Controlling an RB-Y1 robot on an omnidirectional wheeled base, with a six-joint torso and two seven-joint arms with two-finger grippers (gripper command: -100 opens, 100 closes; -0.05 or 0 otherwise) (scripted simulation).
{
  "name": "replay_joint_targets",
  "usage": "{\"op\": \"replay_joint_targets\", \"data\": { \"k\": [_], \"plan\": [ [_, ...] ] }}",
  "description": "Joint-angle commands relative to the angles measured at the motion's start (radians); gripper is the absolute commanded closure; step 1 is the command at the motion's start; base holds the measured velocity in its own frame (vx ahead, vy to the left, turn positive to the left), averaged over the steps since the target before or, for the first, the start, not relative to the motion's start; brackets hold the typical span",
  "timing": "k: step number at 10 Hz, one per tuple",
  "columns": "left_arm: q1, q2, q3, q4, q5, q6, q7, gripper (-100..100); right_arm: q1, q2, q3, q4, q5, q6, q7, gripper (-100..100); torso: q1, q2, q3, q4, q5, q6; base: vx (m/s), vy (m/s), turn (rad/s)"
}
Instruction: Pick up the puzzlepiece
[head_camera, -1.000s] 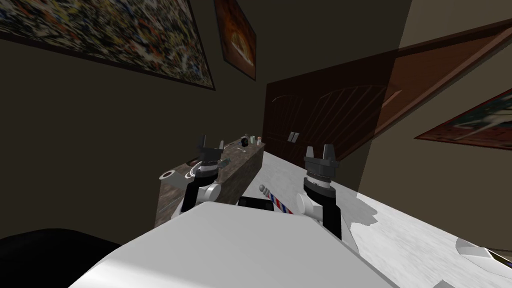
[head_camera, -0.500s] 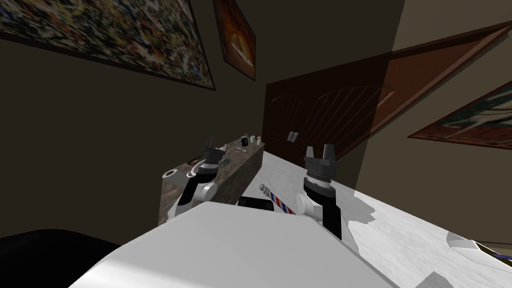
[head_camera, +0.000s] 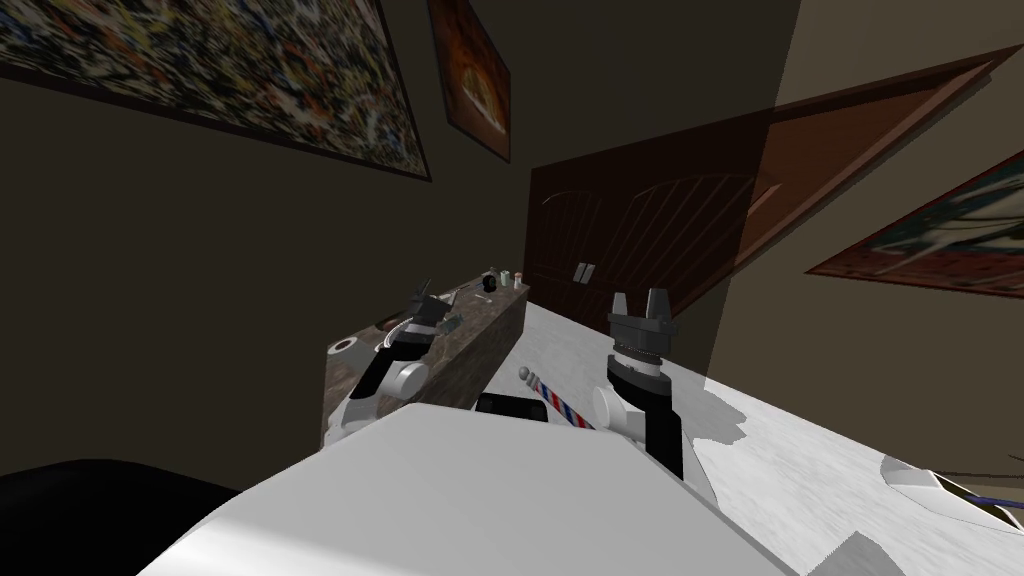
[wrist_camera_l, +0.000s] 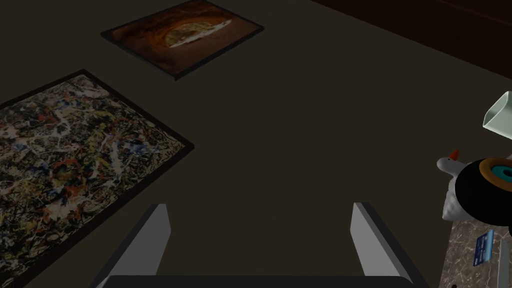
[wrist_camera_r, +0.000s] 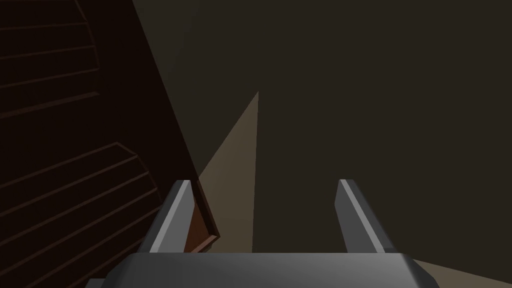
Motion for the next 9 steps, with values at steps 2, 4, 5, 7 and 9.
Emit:
{"op": "replay_joint_targets", "data": {
  "k": [2, 4, 5, 7, 9],
  "plan": [
    [-0.008, 0.035, 0.015, 0.014, 0.045, 0.057, 0.037, -100, 0.000, 0.000, 0.000, 0.000, 0.000, 0.000, 0.000, 0, 0.000, 0.000, 0.000, 0.000, 0.000, 0.000, -0.019, 0.011, -0.017],
    [-0.022, 0.096, 0.041, 0.041, 0.119, 0.125, 0.103, -100, 0.000, 0.000, 0.000, 0.000, 0.000, 0.000, 0.000, 0, 0.000, 0.000, 0.000, 0.000, 0.000, 0.000, -0.022, 0.013, -0.027],
    [-0.022, 0.096, 0.041, 0.041, 0.121, 0.145, 0.103, -100, 0.000, 0.000, 0.000, 0.000, 0.000, 0.000, 0.000, 0, 0.000, 0.000, 0.000, 0.000, 0.000, 0.000, -0.022, 0.014, -0.019],
    [-0.030, 0.127, 0.054, 0.056, 0.160, 0.191, 0.137, -100, 0.000, 0.000, 0.000, 0.000, 0.000, 0.000, 0.000, 0, 0.000, 0.000, 0.000, 0.000, 0.000, 0.000, -0.017, 0.009, -0.025],
    [-0.039, 0.157, 0.066, 0.072, 0.198, 0.237, 0.172, -100, 0.000, 0.000, 0.000, 0.000, 0.000, 0.000, 0.000, 0, 0.000, 0.000, 0.000, 0.000, 0.000, 0.000, -0.018, 0.011, -0.025]
  ]
}}
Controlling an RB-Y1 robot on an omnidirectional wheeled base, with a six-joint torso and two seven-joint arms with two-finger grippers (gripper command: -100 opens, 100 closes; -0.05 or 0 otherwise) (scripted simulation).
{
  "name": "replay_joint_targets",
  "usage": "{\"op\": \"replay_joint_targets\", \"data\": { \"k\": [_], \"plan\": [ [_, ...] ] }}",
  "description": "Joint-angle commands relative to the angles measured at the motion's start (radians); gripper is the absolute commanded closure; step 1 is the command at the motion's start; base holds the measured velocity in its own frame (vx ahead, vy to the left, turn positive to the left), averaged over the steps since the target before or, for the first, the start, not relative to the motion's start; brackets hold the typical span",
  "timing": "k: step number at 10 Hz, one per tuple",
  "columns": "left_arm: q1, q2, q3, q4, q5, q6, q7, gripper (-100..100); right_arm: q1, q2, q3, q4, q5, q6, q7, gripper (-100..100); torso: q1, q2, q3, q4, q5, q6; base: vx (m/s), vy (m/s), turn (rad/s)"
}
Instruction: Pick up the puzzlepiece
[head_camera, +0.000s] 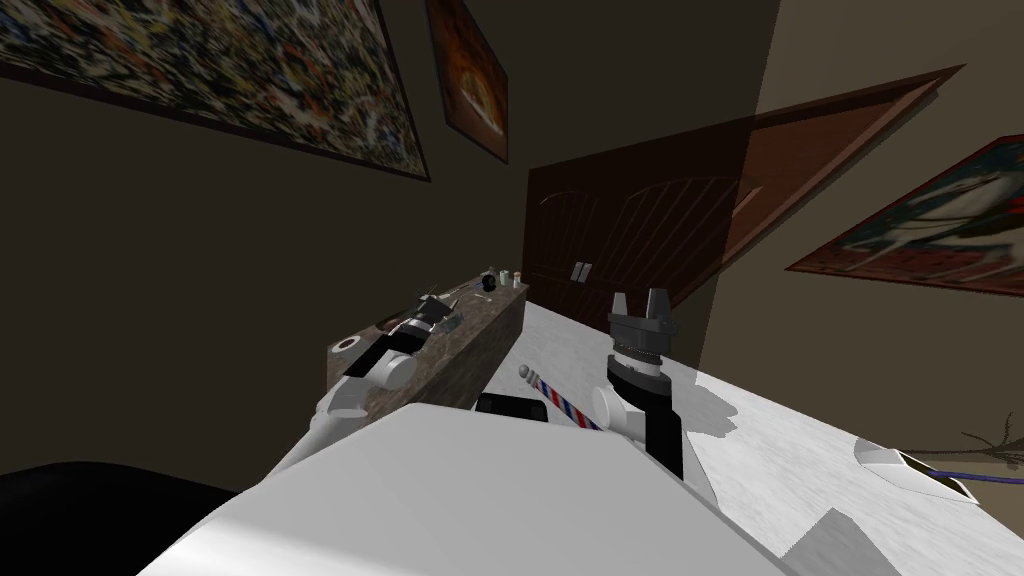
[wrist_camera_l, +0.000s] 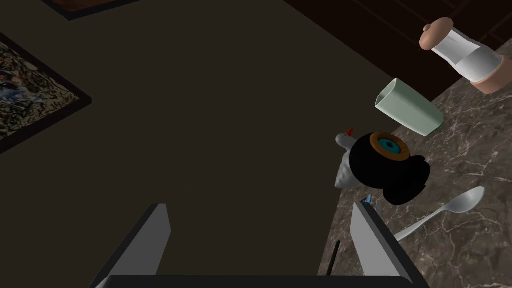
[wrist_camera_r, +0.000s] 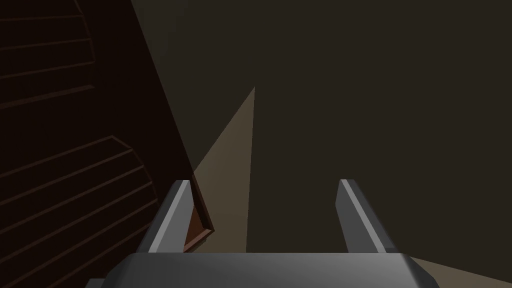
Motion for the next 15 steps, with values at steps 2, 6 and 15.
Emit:
{"op": "replay_joint_targets", "data": {
  "k": [2, 6, 15],
  "plan": [
    [-0.011, 0.032, 0.013, 0.017, 0.042, 0.065, 0.040, -100, 0.000, 0.000, 0.000, 0.000, 0.000, 0.000, 0.000, 0, 0.000, 0.000, 0.000, 0.000, 0.000, 0.000, -0.017, 0.012, -0.033],
    [-0.031, 0.090, 0.033, 0.053, 0.115, 0.161, 0.112, -100, 0.000, 0.000, 0.000, 0.000, 0.000, 0.000, 0.000, 0, 0.000, 0.000, 0.000, 0.000, 0.000, 0.000, -0.016, 0.014, -0.038],
    [-0.088, 0.218, 0.060, 0.161, 0.275, 0.409, 0.296, -100, 0.000, 0.000, 0.000, 0.000, 0.000, 0.000, 0.000, 0, 0.001, 0.000, 0.000, 0.000, 0.000, 0.000, -0.021, 0.020, -0.060]
  ]
}}
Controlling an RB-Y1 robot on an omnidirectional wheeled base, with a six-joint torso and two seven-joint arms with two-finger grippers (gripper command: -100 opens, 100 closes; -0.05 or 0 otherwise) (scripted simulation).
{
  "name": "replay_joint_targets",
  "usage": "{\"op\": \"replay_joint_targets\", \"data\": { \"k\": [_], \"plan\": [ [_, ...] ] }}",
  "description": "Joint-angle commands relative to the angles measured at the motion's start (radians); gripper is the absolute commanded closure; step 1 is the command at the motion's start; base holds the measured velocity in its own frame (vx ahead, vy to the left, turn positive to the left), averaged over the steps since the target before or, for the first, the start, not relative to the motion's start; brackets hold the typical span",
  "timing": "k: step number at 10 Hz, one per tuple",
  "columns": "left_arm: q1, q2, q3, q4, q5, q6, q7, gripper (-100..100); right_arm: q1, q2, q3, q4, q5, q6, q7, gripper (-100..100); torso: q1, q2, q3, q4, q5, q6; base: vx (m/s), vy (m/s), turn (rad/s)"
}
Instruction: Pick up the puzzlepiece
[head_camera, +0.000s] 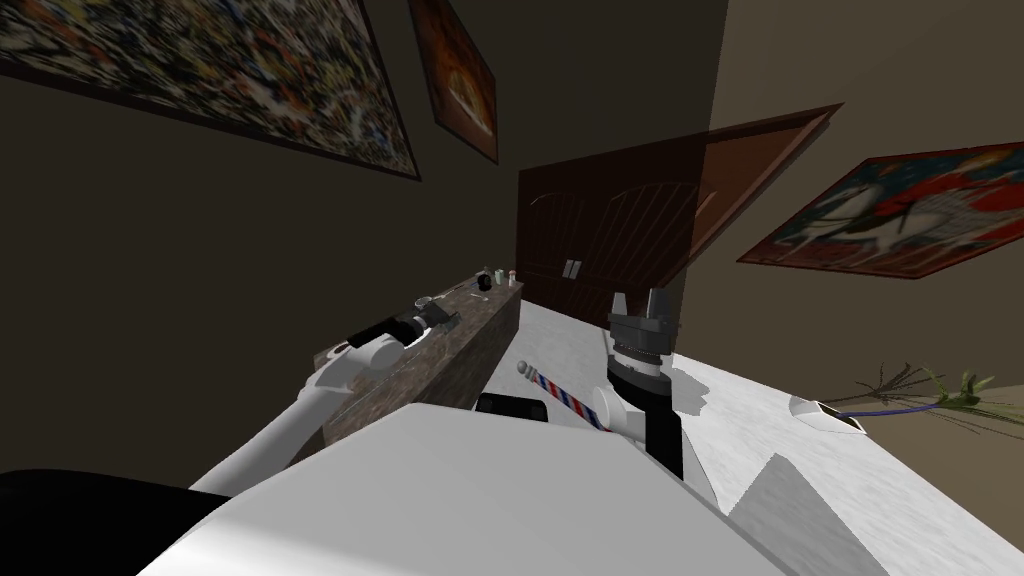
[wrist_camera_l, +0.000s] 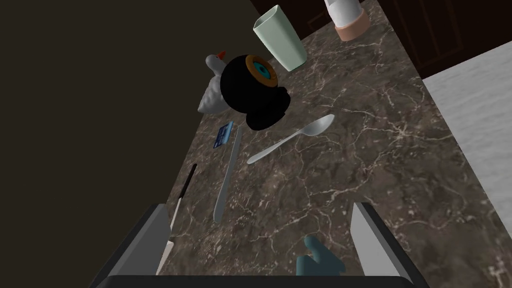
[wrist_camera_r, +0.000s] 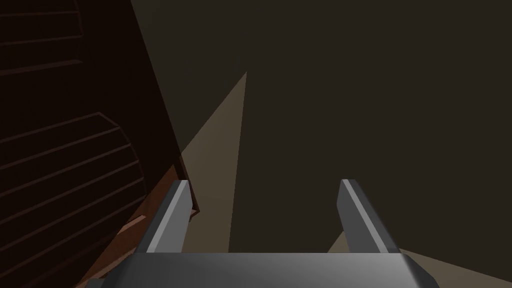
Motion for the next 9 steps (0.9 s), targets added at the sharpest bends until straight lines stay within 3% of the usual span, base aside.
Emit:
{"op": "replay_joint_targets", "data": {
  "k": [1, 2, 3, 4, 6, 7, 8, 9],
  "plan": [
    [-0.020, 0.027, 0.001, 0.031, 0.032, 0.050, 0.043, -100, 0.000, 0.000, 0.000, 0.000, 0.000, 0.000, 0.000, 0, 0.000, 0.000, 0.000, 0.000, 0.000, 0.000, -0.022, 0.021, -0.099],
    [-0.020, 0.027, 0.001, 0.031, 0.032, 0.067, 0.043, -100, 0.000, 0.000, 0.000, 0.000, 0.000, 0.000, 0.000, 0, 0.000, 0.000, 0.000, 0.000, 0.000, 0.000, -0.018, 0.020, -0.045],
    [-0.032, 0.049, 0.002, 0.055, 0.059, 0.102, 0.080, -100, 0.000, 0.000, 0.000, 0.000, 0.000, 0.000, 0.000, 0, 0.000, 0.000, 0.000, 0.000, 0.000, 0.000, -0.018, 0.022, -0.082],
    [-0.032, 0.049, 0.002, 0.055, 0.059, 0.116, 0.080, -100, 0.000, 0.000, 0.000, 0.000, 0.000, 0.000, 0.000, 0, 0.000, 0.000, 0.000, 0.000, 0.000, 0.000, -0.014, 0.021, -0.053],
    [-0.058, 0.092, 0.002, 0.104, 0.109, 0.188, 0.149, -100, 0.000, 0.000, 0.000, 0.000, 0.000, 0.000, 0.000, 0, 0.000, 0.000, 0.000, 0.000, 0.000, 0.000, -0.031, 0.029, -0.119],
    [-0.058, 0.092, 0.002, 0.104, 0.109, 0.212, 0.152, -100, 0.000, 0.000, 0.000, 0.000, 0.000, 0.000, 0.000, 0, 0.001, 0.001, 0.000, 0.000, 0.000, 0.000, -0.029, 0.028, -0.050],
    [-0.070, 0.112, 0.001, 0.127, 0.133, 0.240, 0.186, -100, 0.000, 0.000, 0.000, 0.000, 0.000, 0.000, 0.000, 0, 0.001, 0.000, 0.000, 0.000, 0.000, 0.000, -0.022, 0.033, -0.098],
    [-0.070, 0.112, 0.001, 0.127, 0.133, 0.258, 0.186, -100, 0.000, 0.000, 0.000, 0.000, 0.000, 0.000, 0.000, 0, 0.001, 0.000, 0.000, 0.000, 0.000, 0.000, -0.015, 0.029, -0.050]
  ]
}}
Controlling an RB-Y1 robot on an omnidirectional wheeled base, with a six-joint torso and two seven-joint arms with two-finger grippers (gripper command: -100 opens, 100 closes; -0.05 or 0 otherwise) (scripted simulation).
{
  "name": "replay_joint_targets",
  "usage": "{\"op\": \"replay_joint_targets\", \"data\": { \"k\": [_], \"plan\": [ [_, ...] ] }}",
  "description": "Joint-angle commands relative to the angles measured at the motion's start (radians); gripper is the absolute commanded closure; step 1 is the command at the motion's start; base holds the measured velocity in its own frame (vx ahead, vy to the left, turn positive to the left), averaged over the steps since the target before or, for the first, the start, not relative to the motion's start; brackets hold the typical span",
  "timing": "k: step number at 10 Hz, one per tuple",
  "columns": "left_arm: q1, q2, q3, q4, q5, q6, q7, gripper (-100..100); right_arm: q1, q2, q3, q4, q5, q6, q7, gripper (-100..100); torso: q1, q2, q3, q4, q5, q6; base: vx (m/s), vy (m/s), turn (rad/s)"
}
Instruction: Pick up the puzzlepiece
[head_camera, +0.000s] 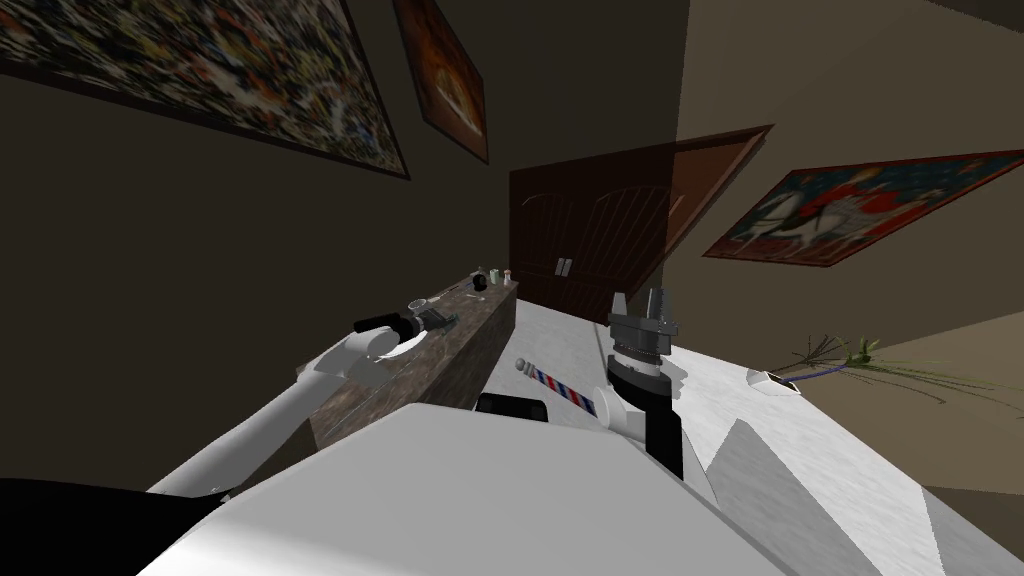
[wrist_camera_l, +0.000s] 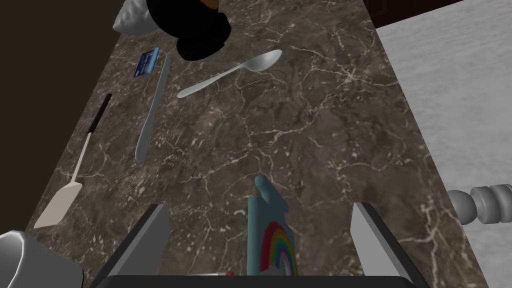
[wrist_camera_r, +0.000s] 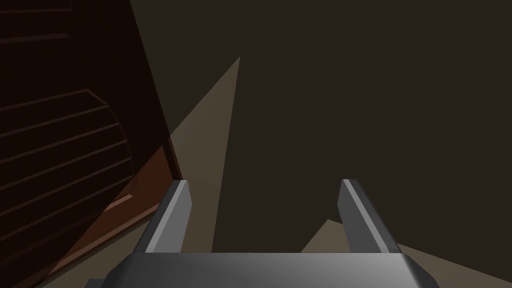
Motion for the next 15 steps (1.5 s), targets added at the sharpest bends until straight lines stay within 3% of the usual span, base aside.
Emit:
{"op": "replay_joint_targets", "data": {
  "k": [1, 4, 6, 7, 12, 14, 15],
  "plan": [
    [-0.015, 0.021, -0.001, 0.023, 0.022, 0.050, 0.043, -100, 0.000, 0.000, 0.000, 0.000, 0.000, 0.000, 0.000, 0, 0.000, 0.000, 0.000, 0.000, 0.000, 0.000, -0.019, 0.026, -0.082],
    [-0.027, 0.040, -0.002, 0.045, 0.043, 0.107, 0.076, -100, 0.000, 0.000, 0.000, 0.000, 0.000, 0.000, 0.000, 0, 0.000, 0.000, 0.000, 0.000, 0.000, 0.000, -0.017, 0.021, -0.062],
    [-0.048, 0.076, -0.005, 0.084, 0.083, 0.174, 0.136, -100, 0.000, 0.000, 0.000, 0.000, 0.000, 0.000, 0.000, 0, 0.000, 0.000, 0.000, 0.000, 0.000, 0.000, -0.029, 0.030, -0.118],
    [-0.048, 0.076, -0.005, 0.084, 0.083, 0.186, 0.136, -100, 0.000, 0.000, 0.000, 0.000, 0.000, 0.000, 0.000, 0, 0.000, 0.001, 0.000, 0.000, 0.000, 0.000, -0.023, 0.030, -0.031],
    [-0.085, 0.143, -0.009, 0.151, 0.158, 0.331, 0.247, -100, 0.000, 0.000, 0.000, 0.000, 0.000, 0.000, 0.000, 0, 0.000, 0.000, 0.000, 0.000, 0.000, 0.000, -0.023, 0.029, -0.087],
    [-0.092, 0.160, -0.009, 0.164, 0.176, 0.362, 0.271, -100, 0.000, 0.000, 0.000, 0.000, 0.000, 0.000, 0.000, 0, 0.000, 0.000, 0.000, 0.000, 0.000, 0.000, -0.015, 0.018, -0.043],
    [-0.093, 0.154, -0.011, 0.162, 0.169, 0.351, 0.262, -100, 0.000, 0.000, 0.000, 0.000, 0.000, 0.000, 0.000, 0, -0.001, -0.001, 0.000, 0.000, 0.000, 0.000, -0.004, 0.007, -0.009]
  ]
}}
